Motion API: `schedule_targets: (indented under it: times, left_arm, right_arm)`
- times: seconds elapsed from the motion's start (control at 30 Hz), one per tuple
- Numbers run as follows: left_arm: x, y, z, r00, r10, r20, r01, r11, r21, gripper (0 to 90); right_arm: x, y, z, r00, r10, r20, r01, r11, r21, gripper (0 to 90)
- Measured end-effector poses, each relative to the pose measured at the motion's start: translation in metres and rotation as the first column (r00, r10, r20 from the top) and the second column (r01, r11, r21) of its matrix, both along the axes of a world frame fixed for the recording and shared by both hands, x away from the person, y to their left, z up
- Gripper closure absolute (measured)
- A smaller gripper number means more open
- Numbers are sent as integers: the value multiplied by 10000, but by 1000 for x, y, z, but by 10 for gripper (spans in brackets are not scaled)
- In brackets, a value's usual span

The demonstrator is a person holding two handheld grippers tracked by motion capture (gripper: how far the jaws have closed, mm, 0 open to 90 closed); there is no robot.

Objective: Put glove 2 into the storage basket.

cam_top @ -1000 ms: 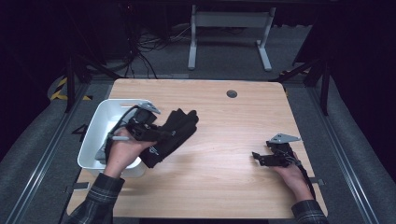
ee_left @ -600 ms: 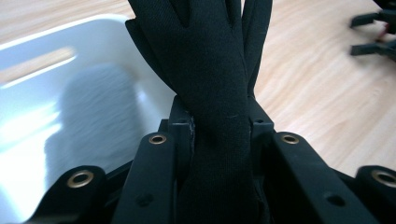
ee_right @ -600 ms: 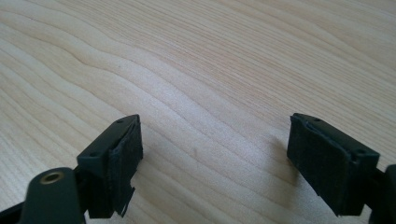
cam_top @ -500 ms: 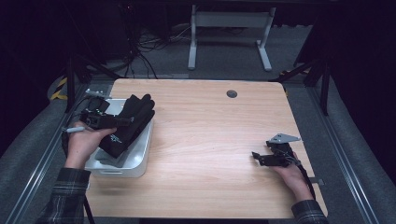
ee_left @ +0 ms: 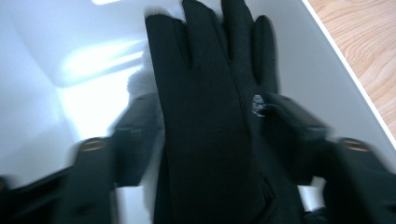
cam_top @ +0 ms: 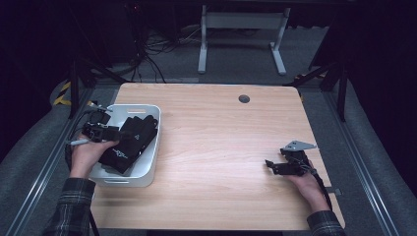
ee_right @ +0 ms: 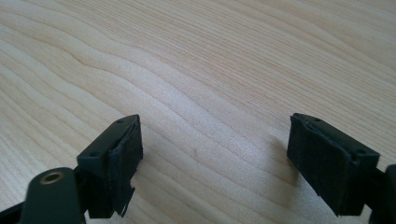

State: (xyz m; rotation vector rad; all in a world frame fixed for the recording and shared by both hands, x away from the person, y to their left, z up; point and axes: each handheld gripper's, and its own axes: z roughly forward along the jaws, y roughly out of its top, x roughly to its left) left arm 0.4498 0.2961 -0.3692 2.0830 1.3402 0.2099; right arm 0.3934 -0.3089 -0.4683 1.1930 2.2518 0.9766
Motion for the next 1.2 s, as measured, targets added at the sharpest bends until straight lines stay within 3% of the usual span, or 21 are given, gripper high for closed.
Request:
schedule_targets:
  times: [0.17, 0.33, 0.47, 0.63, 0.9, 1.07, 1.13, 1.2]
  left_arm:
    - [-7, -16, 12, 9967, -63, 813, 42, 9996, 264, 156]
    - [-17, -43, 26, 9871, -800, 1388, 808, 9967, 0, 153]
    - [-24, -71, 28, 9746, -1521, 1641, 1585, 9870, -267, 153]
    - [-36, -112, 22, 9511, -2506, 1807, 2624, 9639, -443, 153]
    - [-58, -172, -6, 9037, -3824, 1927, 3974, 9166, -443, 153]
    - [-67, -197, -30, 8840, -4305, 1825, 4431, 8959, -329, 153]
    - [-69, -205, -40, 8835, -4381, 1658, 4491, 8929, -337, 153]
    - [-71, -211, -51, 8782, -4549, 1478, 4619, 8868, -158, 153]
  right_arm:
    - [0, 0, 0, 10000, 0, 1, 0, 10000, 1, 187]
    - [0, 0, 0, 10000, 2, 2, -2, 10000, -1, 187]
    - [0, 0, 0, 10000, 11, -1, -11, 10000, 0, 187]
    - [0, 0, 0, 10000, 13, -2, -13, 10000, -2, 186]
    - [0, 0, 0, 10000, 25, -4, -25, 10000, -23, 184]
    - [0, 0, 0, 10000, 35, -5, -35, 10000, -25, 184]
    - [0, 0, 0, 10000, 43, -4, -43, 10000, -29, 184]
    - [0, 0, 0, 10000, 45, -5, -45, 10000, -28, 184]
